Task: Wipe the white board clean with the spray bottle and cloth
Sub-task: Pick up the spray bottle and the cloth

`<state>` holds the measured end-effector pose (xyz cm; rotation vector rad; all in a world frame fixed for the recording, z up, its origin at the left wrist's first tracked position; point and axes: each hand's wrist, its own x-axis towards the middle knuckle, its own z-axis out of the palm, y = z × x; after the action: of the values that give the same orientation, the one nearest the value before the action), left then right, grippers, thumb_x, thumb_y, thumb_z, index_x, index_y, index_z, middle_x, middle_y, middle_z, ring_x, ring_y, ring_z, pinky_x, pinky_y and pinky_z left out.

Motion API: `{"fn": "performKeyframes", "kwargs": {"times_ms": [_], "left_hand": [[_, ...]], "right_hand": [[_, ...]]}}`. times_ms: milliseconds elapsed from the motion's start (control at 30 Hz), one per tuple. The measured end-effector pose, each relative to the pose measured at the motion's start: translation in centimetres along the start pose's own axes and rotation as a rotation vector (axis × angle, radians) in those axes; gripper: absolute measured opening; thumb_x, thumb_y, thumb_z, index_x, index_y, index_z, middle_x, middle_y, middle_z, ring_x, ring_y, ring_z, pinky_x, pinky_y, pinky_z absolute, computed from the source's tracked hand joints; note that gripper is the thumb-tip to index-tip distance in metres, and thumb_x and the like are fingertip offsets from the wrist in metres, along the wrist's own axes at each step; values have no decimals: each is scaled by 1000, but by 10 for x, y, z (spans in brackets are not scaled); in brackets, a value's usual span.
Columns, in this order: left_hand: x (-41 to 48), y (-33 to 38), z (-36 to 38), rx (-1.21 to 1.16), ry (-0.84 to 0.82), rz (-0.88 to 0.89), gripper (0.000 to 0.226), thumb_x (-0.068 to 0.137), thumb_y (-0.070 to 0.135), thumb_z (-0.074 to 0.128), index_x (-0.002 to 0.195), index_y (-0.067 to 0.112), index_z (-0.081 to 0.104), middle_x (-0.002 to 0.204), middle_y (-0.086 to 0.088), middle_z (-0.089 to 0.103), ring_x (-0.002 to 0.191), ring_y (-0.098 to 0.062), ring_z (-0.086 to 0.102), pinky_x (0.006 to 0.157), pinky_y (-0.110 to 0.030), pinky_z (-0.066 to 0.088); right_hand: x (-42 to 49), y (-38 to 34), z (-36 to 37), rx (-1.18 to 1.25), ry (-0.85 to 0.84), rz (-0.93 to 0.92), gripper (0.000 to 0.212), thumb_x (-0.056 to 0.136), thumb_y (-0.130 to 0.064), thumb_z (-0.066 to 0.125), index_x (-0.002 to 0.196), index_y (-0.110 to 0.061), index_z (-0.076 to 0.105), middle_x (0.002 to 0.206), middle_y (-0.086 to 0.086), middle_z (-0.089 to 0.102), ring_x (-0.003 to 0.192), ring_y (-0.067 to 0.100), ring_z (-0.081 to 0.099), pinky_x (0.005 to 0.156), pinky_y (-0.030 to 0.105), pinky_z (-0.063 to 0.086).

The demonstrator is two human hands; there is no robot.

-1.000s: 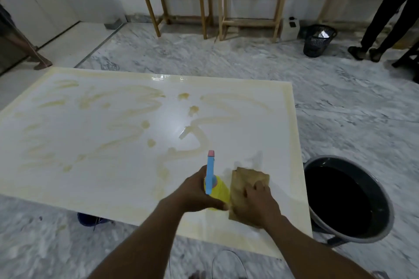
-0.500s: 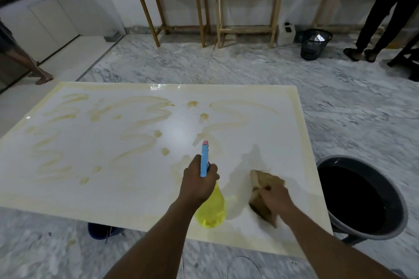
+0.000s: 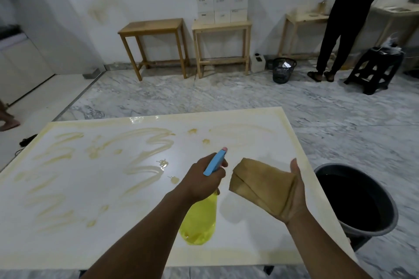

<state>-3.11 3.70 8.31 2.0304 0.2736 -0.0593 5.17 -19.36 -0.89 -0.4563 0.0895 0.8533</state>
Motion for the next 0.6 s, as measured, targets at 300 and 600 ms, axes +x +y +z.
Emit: {"fn": "performKeyframes", "kwargs": {"times_ms": [300, 600], "left_hand": [[21, 14, 21, 259, -257, 61, 49, 97, 53, 61, 91, 4, 70, 75, -14, 68, 66, -22, 67, 71, -37, 56], [90, 17, 23, 387, -239, -27, 44, 96, 58, 57, 76, 20, 61, 76, -5, 72, 67, -29, 77, 80, -47, 63]], "right_hand": [[14, -37, 29, -247, 172, -39, 82, 45, -24, 87, 120, 2, 66, 120, 28, 65, 101, 43, 67, 93, 52, 53], [63, -76, 11, -305, 351, 143, 57, 82, -19, 50, 135, -2, 53, 134, 24, 59, 116, 40, 59, 110, 48, 41]]}}
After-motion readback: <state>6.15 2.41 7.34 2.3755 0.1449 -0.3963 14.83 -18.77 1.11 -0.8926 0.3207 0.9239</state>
